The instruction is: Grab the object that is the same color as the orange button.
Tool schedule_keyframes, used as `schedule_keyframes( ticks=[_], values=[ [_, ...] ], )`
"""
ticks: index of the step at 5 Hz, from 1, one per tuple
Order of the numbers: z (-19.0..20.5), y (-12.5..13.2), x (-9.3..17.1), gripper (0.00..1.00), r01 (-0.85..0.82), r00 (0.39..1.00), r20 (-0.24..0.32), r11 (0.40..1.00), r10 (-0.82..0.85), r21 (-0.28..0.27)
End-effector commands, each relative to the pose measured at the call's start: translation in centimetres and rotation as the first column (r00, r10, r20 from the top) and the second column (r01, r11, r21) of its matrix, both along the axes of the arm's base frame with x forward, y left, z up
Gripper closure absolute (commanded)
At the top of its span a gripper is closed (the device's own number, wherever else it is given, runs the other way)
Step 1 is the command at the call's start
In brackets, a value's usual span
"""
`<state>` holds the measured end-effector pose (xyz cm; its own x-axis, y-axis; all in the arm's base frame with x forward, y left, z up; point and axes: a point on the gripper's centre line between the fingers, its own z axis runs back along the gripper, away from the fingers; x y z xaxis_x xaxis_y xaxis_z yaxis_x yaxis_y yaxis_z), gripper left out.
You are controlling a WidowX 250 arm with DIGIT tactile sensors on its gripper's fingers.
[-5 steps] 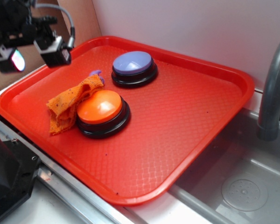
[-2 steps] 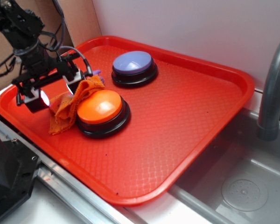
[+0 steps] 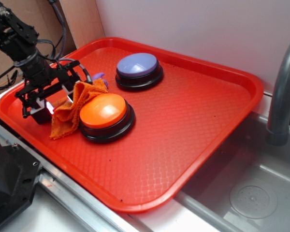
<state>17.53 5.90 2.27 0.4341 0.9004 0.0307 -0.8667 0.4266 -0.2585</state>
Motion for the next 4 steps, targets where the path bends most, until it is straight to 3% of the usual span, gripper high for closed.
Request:
schedule_keyframes(
  ticks=[1, 3, 4],
  values=[
    [0.3, 0.2, -0.1, 1.0, 0.036, 0.999, 0.036, 0.999, -0.037, 0.017],
    [2.3, 0.0, 1.1, 1.0, 0.234, 0.969, 0.054, 0.966, -0.241, 0.106],
    [4.9, 0.1, 2.1, 1.0, 0.374, 0.926, -0.001, 0.919, -0.377, 0.12]
  ],
)
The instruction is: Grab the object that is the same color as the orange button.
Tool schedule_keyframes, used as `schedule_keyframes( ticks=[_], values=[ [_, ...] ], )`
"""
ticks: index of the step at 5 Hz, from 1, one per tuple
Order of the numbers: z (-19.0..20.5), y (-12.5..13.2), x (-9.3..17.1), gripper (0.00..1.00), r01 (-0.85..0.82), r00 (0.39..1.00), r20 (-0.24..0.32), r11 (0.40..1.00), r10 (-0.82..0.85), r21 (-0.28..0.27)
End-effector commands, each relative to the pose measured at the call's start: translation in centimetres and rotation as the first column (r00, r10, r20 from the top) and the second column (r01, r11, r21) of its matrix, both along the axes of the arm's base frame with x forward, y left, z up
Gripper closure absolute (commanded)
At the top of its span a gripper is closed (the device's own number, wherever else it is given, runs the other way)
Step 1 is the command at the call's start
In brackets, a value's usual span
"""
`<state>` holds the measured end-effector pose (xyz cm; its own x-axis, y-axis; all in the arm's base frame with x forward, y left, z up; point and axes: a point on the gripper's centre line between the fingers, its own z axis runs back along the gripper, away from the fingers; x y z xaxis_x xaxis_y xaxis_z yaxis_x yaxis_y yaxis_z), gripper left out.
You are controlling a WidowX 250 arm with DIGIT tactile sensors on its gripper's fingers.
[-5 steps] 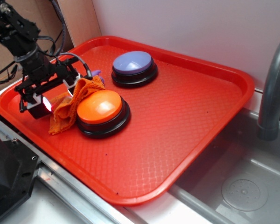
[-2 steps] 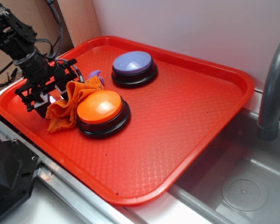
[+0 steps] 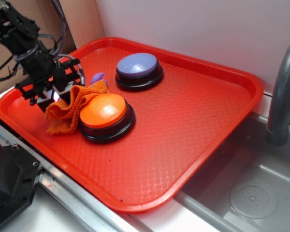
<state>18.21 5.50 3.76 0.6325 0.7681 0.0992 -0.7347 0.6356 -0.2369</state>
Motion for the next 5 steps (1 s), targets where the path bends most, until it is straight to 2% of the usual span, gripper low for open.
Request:
schedule_keyframes(
  ticks=[1, 2, 3, 4, 5],
  values=[
    [7.1, -0.5, 2.8, 1.0, 0.377, 0.925, 0.028, 0.923, -0.38, 0.081],
    [10.5, -2.0, 3.4, 1.0, 0.583, 0.808, 0.021, 0.805, -0.588, 0.106],
    [14.0, -3.8, 3.3, 1.0, 0.69, 0.713, 0.013, 0.705, -0.701, 0.166],
    [15.7, -5.7, 2.9, 1.0, 0.751, 0.642, -0.002, 0.628, -0.767, 0.205],
    [14.9, -5.9, 2.8, 1.0, 0.784, 0.603, -0.03, 0.585, -0.797, 0.207]
  ],
)
